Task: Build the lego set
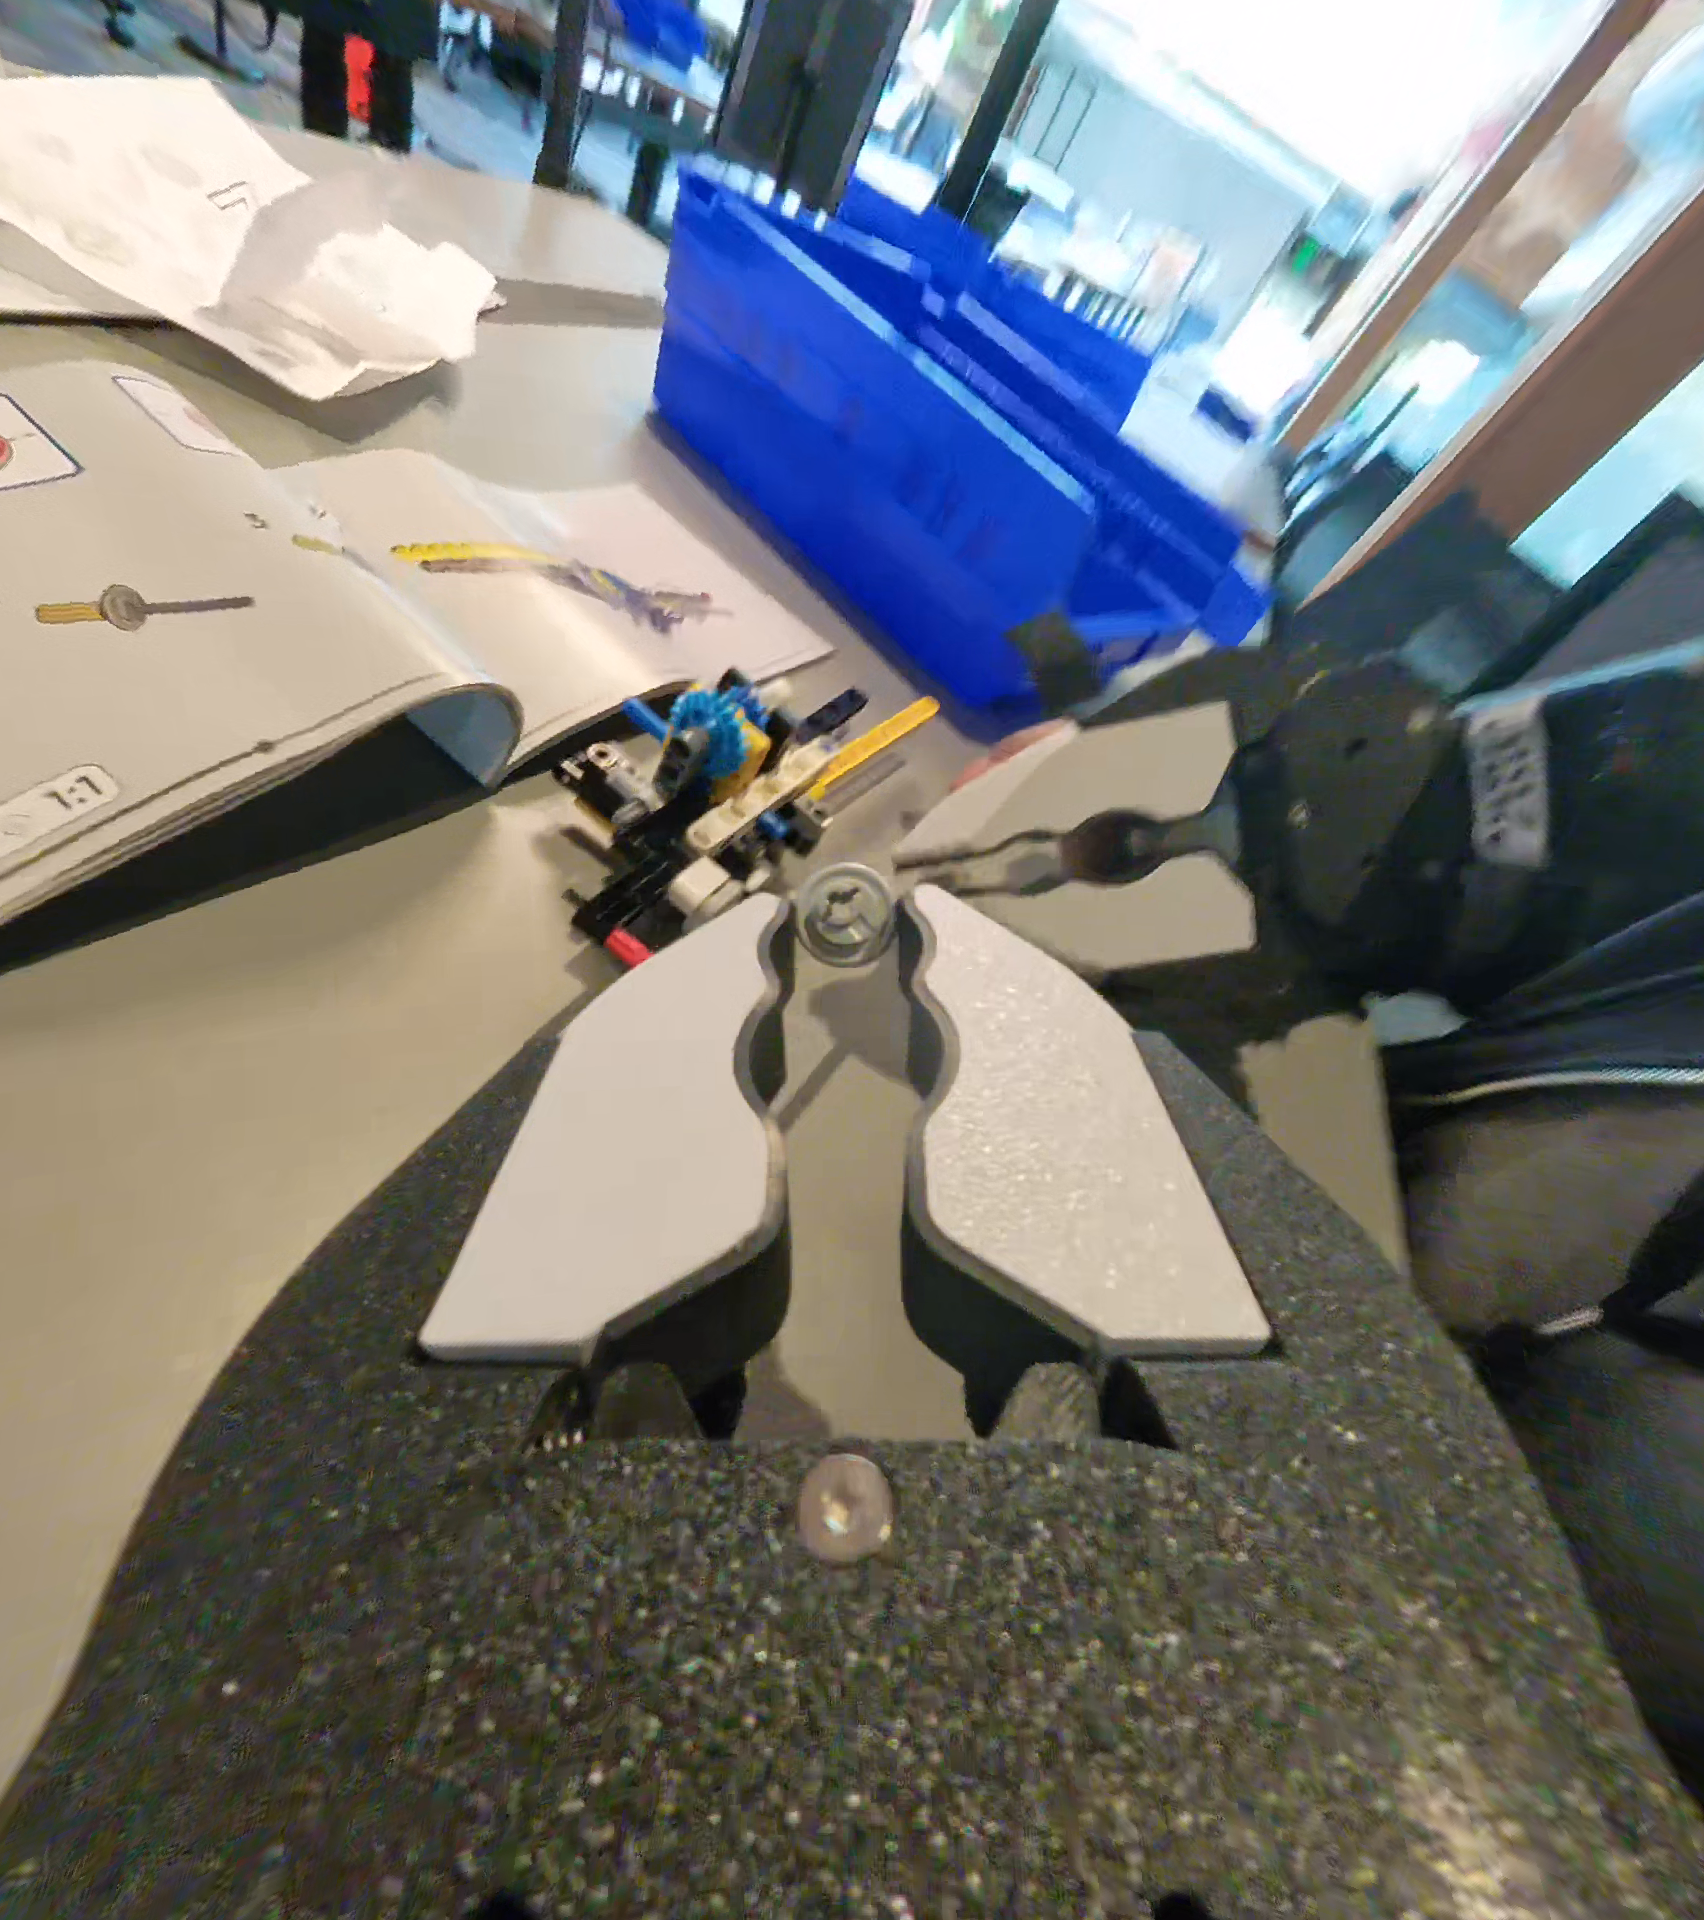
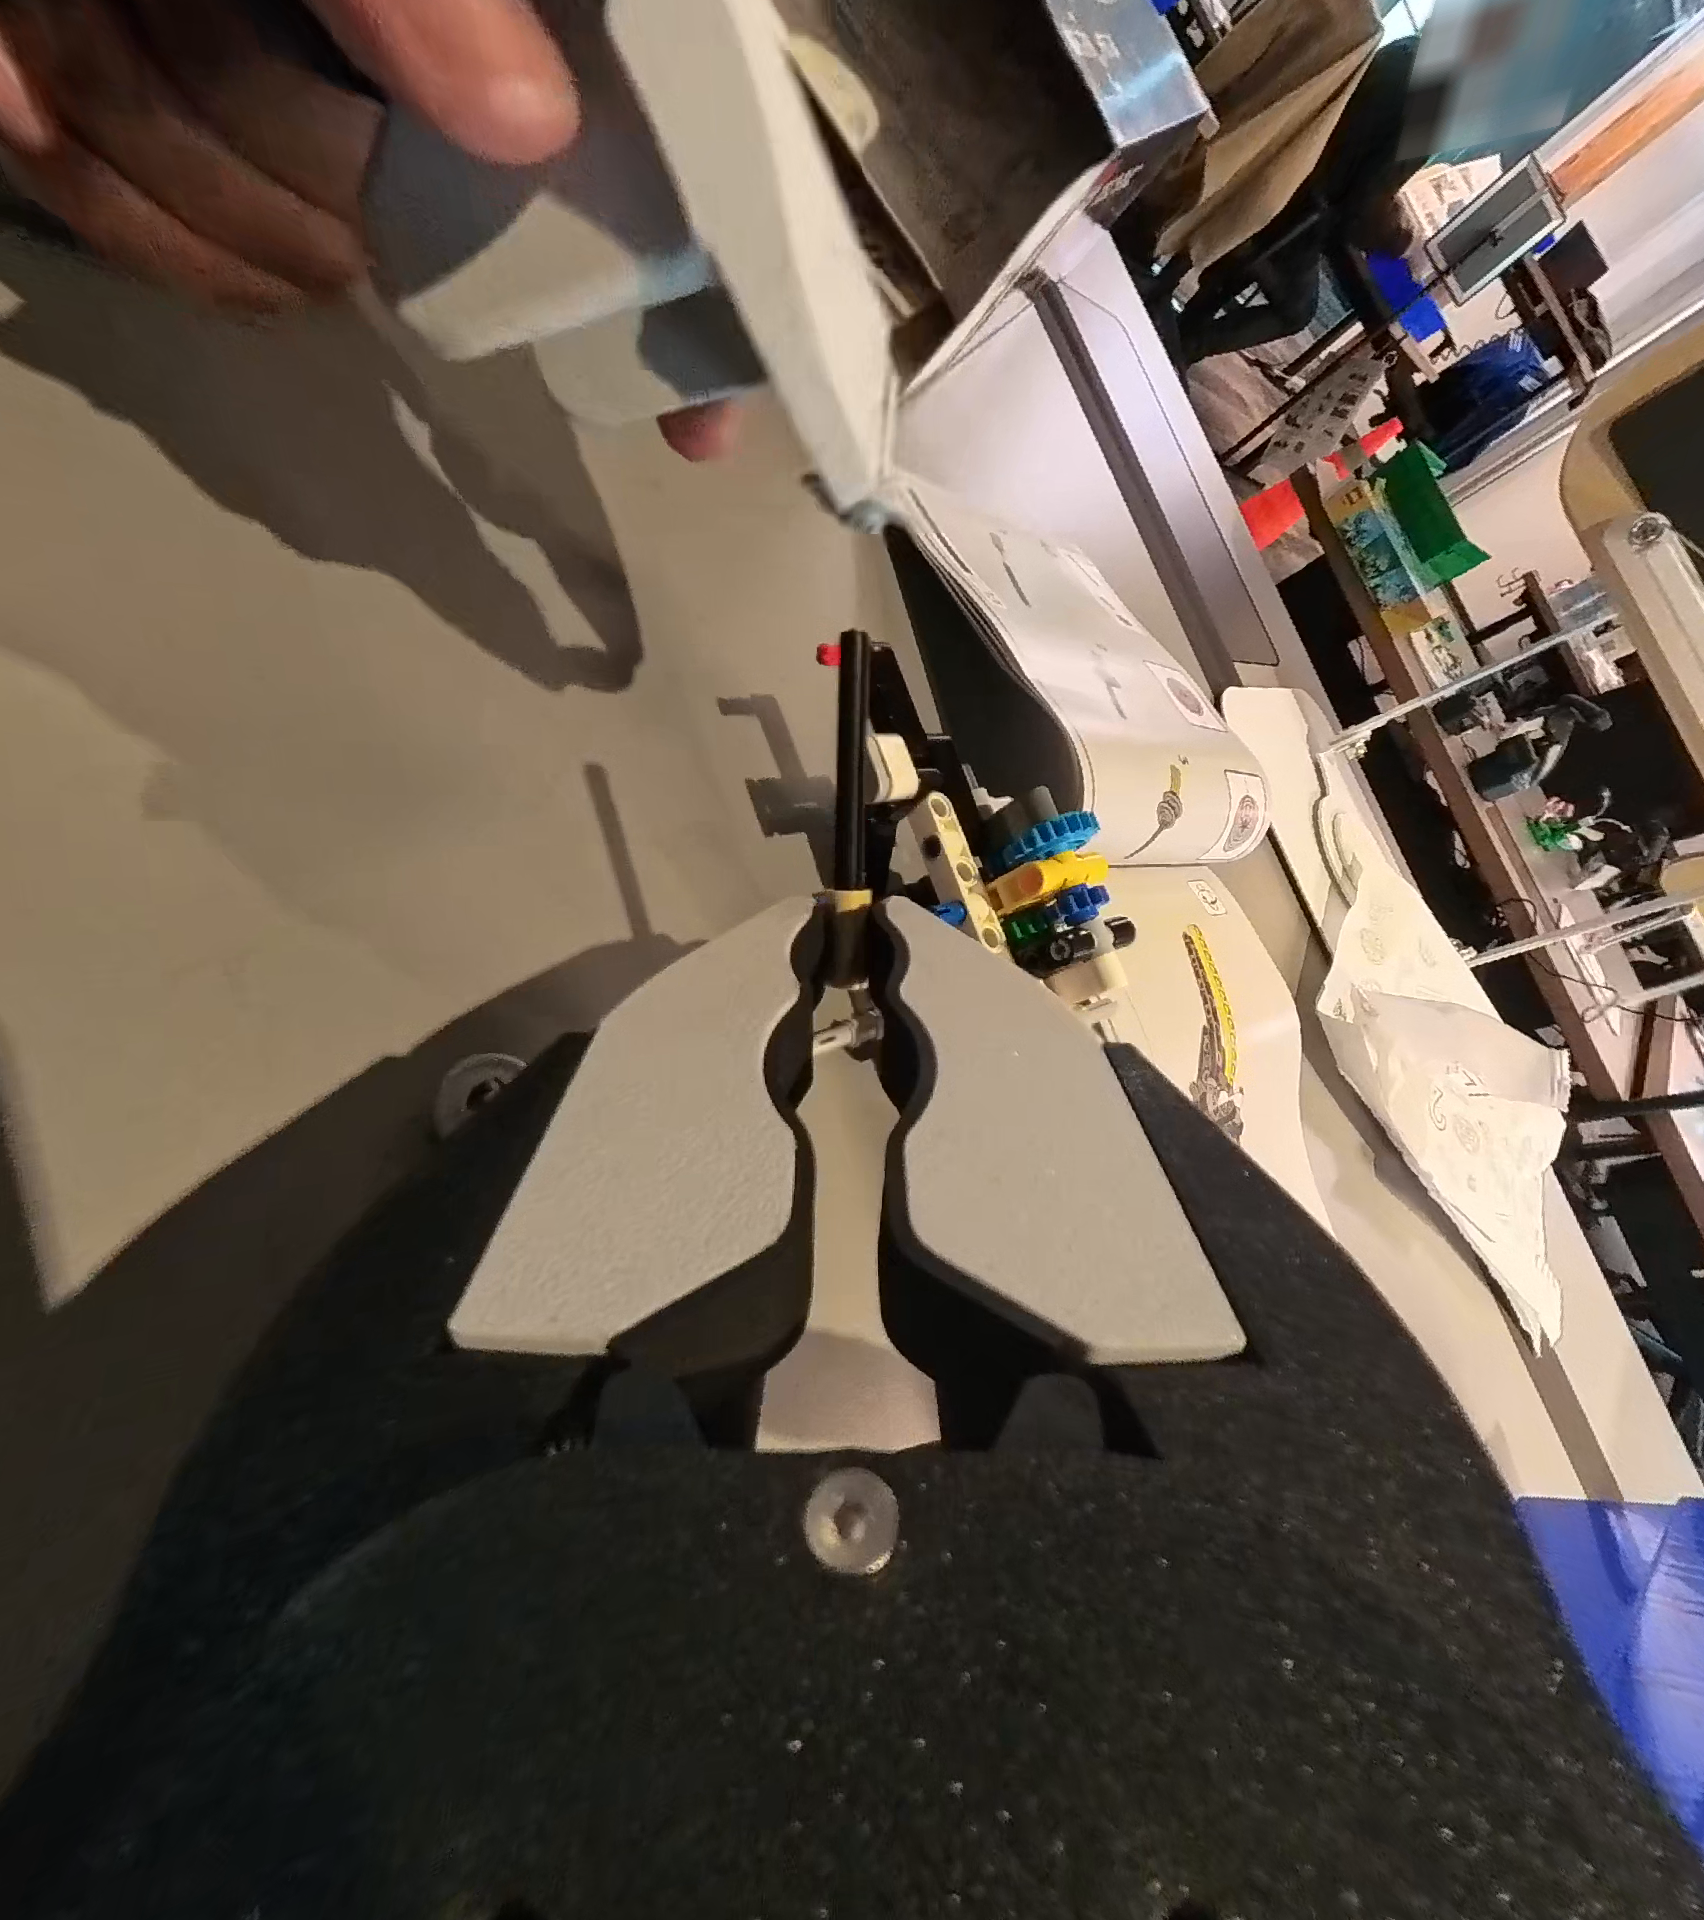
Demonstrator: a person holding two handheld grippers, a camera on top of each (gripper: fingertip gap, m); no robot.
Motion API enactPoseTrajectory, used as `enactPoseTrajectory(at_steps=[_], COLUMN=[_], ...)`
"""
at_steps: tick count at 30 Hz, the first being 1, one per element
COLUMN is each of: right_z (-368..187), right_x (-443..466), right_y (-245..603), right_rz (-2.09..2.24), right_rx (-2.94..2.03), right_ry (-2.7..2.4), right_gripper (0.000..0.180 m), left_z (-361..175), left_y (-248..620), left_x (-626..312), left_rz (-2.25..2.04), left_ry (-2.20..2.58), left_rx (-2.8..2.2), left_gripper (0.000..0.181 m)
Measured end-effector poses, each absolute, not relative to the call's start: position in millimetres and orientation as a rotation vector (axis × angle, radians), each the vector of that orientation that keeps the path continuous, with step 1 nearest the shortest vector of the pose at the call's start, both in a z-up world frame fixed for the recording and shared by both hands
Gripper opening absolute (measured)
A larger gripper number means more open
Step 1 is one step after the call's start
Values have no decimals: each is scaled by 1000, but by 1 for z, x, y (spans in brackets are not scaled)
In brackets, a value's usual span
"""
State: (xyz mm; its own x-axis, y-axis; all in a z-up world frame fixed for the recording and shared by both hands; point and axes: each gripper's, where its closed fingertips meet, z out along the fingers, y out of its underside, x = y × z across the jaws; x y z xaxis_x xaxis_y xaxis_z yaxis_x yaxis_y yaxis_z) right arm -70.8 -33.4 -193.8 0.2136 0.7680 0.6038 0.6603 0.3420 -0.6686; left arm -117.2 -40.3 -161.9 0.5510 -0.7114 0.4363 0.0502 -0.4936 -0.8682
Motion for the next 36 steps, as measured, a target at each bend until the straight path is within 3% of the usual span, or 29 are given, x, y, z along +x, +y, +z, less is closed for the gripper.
enactPoseTrajectory(at_steps=[5,17,36], right_z=[-194,-201,-216], right_x=[-70,-72,-72], right_y=[-33,-34,-39], right_rz=[130,147,137], right_rx=[-1364,-1369,-1386], right_ry=[-1493,-1517,-1597], right_gripper=[7,7,7], left_z=[-189,-233,-209], left_y=[-47,-61,-53], left_x=[-113,-111,-114], left_rz=[-760,-535,-696], left_ry=[777,1046,882], left_rx=[-1984,-2144,-2073], left_gripper=[19,19,19])
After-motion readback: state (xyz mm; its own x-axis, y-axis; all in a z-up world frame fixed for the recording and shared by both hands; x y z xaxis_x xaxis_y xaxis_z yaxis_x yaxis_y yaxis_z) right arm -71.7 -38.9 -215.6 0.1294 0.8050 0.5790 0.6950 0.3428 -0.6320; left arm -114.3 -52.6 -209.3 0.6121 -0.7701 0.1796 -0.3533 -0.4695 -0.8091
